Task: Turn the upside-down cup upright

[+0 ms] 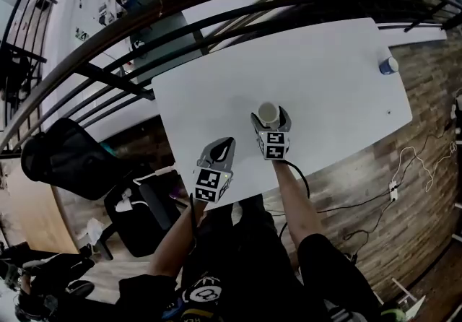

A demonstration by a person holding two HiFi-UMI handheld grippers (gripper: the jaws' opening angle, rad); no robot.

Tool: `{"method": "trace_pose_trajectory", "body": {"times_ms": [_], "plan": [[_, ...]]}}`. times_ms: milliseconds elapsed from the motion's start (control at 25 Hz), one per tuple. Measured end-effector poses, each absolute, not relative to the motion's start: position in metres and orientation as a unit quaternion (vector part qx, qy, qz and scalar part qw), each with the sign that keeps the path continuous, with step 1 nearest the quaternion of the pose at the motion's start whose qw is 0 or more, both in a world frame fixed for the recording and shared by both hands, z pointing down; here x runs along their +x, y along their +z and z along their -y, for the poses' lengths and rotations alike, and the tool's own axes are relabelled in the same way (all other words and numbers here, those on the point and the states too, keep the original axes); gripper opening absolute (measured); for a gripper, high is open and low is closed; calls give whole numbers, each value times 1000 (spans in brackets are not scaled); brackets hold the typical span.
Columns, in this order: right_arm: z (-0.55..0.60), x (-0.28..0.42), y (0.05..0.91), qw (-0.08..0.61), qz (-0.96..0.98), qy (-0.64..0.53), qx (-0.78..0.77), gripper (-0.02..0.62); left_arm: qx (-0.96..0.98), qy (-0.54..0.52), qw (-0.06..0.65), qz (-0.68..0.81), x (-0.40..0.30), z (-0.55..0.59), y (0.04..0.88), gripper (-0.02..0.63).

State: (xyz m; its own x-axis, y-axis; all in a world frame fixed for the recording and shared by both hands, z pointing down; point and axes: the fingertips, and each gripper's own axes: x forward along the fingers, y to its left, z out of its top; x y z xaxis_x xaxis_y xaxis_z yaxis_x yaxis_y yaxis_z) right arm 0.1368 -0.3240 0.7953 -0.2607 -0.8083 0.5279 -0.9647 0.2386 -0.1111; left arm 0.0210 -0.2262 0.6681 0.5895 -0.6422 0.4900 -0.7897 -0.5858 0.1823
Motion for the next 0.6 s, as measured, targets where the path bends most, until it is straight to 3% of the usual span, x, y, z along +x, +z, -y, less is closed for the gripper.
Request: {"method": "trace_pose_trajectory", "body": {"times_ms": [200, 400, 600], "plan": [[341, 137, 791, 178, 776, 201, 570, 390, 873, 206, 200, 394, 28, 251, 670, 5], [329, 135, 780, 199, 788, 169, 557, 396, 867, 232, 255, 360, 44, 281, 682, 5], [313, 113, 723, 191, 829, 108, 514, 396, 874, 249, 302, 288, 86, 302, 681, 187]]}}
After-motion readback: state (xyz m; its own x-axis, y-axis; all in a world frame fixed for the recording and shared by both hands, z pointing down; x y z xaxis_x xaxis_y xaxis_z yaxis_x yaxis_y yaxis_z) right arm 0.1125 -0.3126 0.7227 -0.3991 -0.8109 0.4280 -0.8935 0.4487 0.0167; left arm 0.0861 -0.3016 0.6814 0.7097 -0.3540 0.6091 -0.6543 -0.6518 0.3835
